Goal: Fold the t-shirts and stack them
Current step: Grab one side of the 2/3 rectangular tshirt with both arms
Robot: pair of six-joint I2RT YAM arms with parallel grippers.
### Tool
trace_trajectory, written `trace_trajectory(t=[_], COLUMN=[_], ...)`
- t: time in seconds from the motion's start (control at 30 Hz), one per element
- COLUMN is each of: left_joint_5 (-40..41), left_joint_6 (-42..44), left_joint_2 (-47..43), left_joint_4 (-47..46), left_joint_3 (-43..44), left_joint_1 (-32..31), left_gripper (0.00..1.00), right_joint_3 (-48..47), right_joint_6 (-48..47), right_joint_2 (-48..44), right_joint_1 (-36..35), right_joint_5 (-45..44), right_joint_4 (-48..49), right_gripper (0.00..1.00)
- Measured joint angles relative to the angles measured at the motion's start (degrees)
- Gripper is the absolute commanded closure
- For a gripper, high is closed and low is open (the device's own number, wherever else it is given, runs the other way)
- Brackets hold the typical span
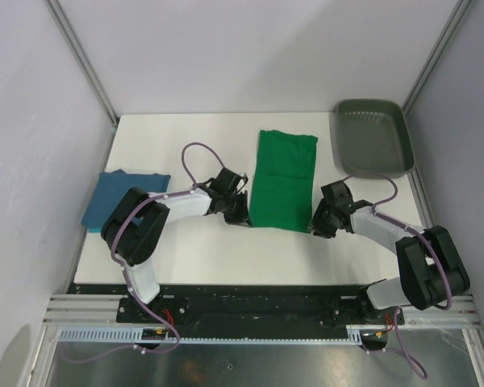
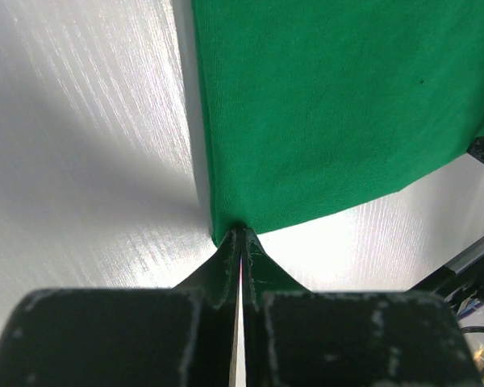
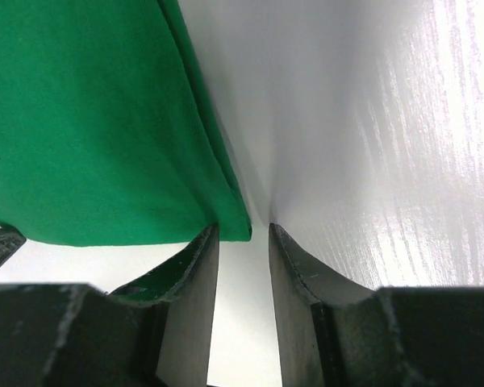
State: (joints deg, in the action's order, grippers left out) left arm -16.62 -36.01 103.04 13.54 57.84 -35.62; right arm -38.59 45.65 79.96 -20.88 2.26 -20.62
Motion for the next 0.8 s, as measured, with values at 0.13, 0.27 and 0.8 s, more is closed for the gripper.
trace_trajectory(t=[0.13,0.27,0.8], left_joint_5=[-0.07,-0.31,-1.09], left_joint_6=[0.00,-0.04,-1.75], left_joint_2=[-0.44,-1.86,-12.72], left_joint_4=[-0.04,-0.07,0.28], left_joint_3=[-0.31,-1.20,-5.60], left_joint_1=[0.00,0.00,1.31], left_gripper=[1.00,1.00,0.72], right_joint_3=[0.02,0.00,-0.04], right_joint_6=[0.76,1.44,2.14], right_joint_2=[1.14,2.01,2.19], right_joint_1=[-0.90,-1.92,-2.73], right_joint_5=[-0.20,-0.90,-2.97], right_joint_4=[1.42,3.06,2.95], right_gripper=[0.67,0.91,1.00])
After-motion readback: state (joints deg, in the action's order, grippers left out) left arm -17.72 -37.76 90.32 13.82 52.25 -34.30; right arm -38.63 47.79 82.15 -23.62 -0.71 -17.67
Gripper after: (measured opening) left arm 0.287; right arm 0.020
